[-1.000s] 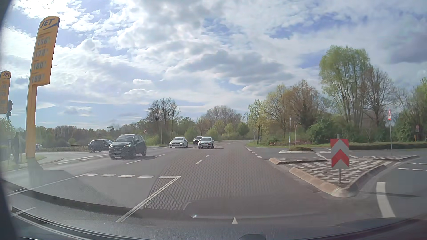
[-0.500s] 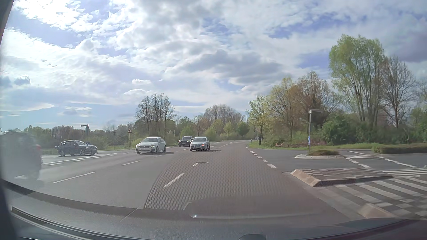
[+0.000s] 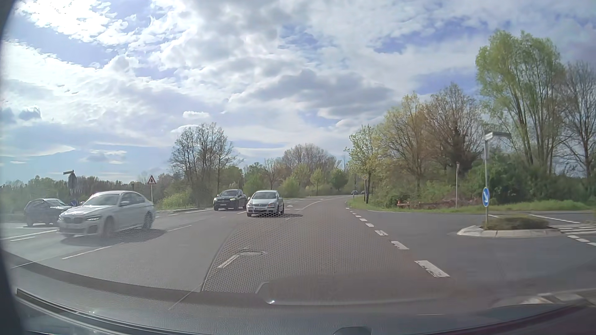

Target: Follow the waypoints while adhering to traffic rules and regulations

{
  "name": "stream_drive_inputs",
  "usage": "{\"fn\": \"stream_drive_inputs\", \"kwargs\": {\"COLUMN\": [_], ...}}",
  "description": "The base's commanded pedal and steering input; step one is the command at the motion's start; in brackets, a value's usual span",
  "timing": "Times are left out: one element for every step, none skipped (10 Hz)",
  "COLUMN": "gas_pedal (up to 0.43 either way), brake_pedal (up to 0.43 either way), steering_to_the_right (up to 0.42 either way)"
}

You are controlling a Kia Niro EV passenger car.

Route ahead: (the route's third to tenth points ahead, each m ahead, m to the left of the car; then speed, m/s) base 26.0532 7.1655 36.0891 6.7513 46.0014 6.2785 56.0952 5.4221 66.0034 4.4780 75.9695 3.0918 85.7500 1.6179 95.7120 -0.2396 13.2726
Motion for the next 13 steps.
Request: {"fn": "stream_drive_inputs", "kwargs": {"gas_pedal": [0.000, 0.000, 0.000, 0.000, 0.000, 0.000, 0.000, 0.000, 0.000, 0.000, 0.000, 0.000, 0.008], "brake_pedal": [0.000, 0.000, 0.000, 0.000, 0.000, 0.000, 0.000, 0.000, 0.000, 0.000, 0.000, 0.000, 0.000], "steering_to_the_right": [0.000, 0.000, 0.000, 0.000, 0.000, 0.000, 0.000, 0.000, 0.000, 0.002, 0.003, 0.004, 0.004]}}
